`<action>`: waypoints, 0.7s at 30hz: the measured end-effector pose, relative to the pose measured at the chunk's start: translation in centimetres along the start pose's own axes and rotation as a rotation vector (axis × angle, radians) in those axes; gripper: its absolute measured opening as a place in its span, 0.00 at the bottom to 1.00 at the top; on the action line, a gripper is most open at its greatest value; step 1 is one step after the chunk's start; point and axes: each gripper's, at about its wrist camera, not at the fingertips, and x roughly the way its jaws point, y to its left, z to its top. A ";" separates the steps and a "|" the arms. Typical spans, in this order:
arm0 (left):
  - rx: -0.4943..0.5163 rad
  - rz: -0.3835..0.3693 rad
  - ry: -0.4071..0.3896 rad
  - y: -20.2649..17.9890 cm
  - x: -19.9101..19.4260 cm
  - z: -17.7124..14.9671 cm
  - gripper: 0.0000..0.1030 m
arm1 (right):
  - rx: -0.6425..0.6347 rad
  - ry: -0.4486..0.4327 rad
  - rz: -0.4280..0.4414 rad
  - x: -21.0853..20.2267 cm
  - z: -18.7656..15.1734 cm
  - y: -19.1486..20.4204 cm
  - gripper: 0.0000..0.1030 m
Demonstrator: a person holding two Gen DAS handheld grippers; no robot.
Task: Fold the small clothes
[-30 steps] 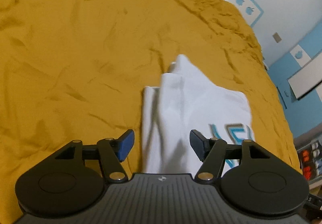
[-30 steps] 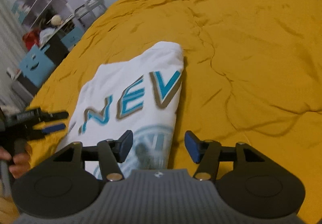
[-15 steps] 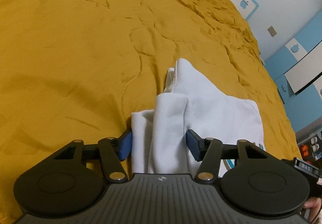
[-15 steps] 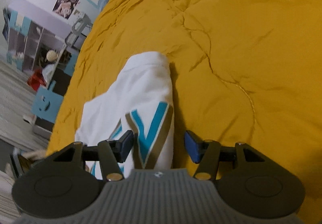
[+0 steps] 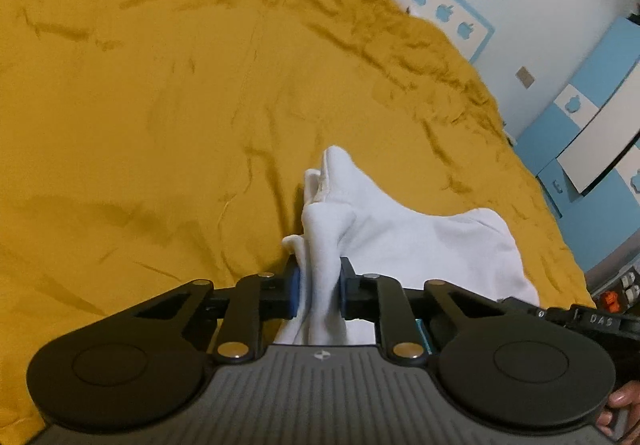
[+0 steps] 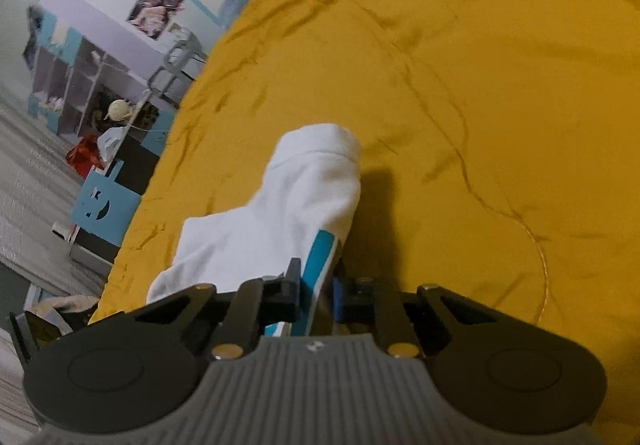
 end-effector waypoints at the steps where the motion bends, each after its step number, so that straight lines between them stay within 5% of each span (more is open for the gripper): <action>1: 0.017 0.005 -0.020 -0.6 -0.9 -0.1 0.19 | -0.022 -0.011 0.002 -0.6 0.0 0.8 0.08; 14: 0.072 -0.008 -0.307 -7.5 -17.2 -3.6 0.18 | -0.263 -0.187 0.107 -16.1 -4.1 11.2 0.08; 21: 0.065 -0.073 -0.352 -11.2 -23.6 -6.9 0.18 | -0.347 -0.270 0.133 -26.5 -8.6 13.1 0.08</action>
